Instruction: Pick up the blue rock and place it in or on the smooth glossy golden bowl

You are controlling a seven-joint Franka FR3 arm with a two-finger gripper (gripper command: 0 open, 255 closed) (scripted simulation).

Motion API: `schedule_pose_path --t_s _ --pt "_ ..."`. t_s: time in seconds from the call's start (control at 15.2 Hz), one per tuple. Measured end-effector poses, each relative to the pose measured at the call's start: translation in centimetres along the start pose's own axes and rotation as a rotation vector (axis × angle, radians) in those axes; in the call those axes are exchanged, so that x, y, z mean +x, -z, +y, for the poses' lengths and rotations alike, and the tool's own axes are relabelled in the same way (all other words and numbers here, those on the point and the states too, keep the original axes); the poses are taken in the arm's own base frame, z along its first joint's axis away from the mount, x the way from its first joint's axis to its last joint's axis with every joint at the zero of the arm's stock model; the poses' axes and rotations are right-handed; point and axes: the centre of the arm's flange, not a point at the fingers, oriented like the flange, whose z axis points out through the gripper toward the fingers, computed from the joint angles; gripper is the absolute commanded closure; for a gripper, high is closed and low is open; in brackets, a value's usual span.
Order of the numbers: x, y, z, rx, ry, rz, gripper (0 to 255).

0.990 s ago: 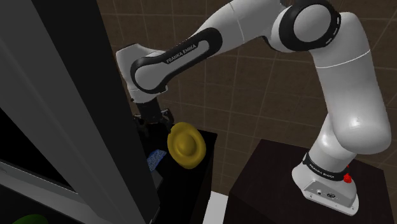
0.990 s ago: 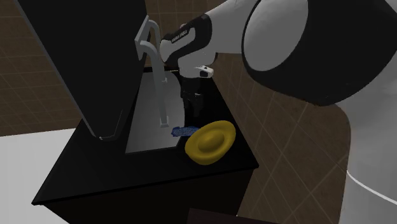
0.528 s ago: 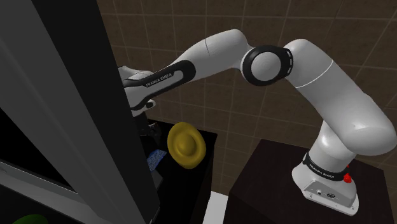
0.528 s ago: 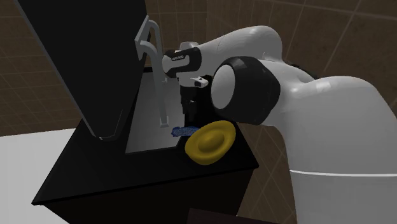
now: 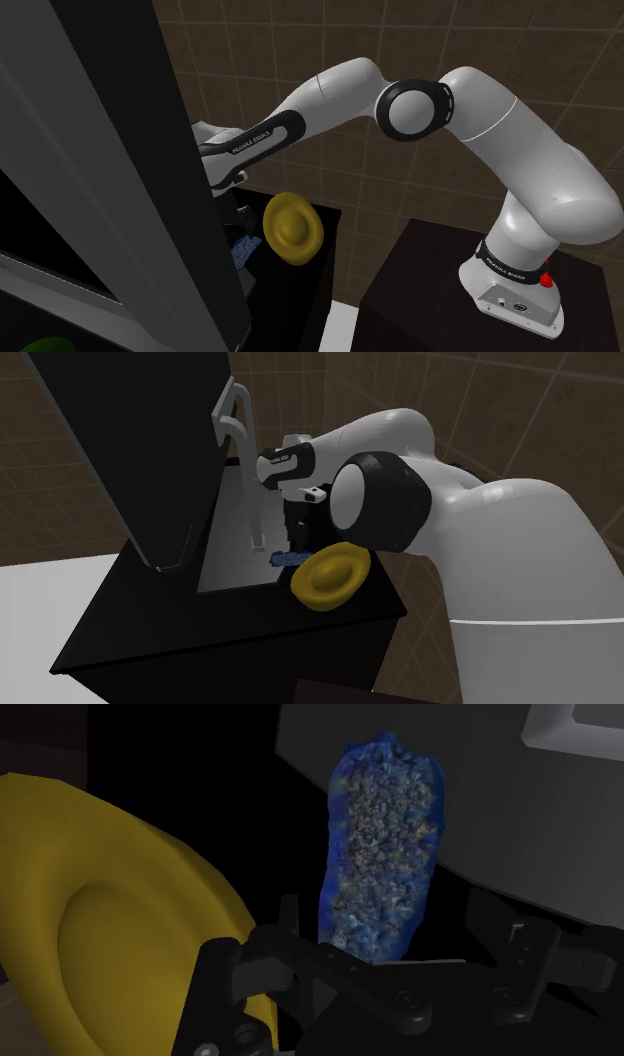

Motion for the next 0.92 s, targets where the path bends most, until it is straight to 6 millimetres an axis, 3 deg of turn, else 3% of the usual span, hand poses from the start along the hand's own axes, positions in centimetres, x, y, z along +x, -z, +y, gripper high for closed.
schedule_pose_path --t_s 0.4,0.46,0.92 --pt "0.04 -0.44 -0.11 0.001 0.000 0.000 0" --pt "0.04 -0.45 -0.11 0.001 0.000 0.000 255" --pt "0.04 -0.44 -0.11 0.001 0.000 0.000 255"
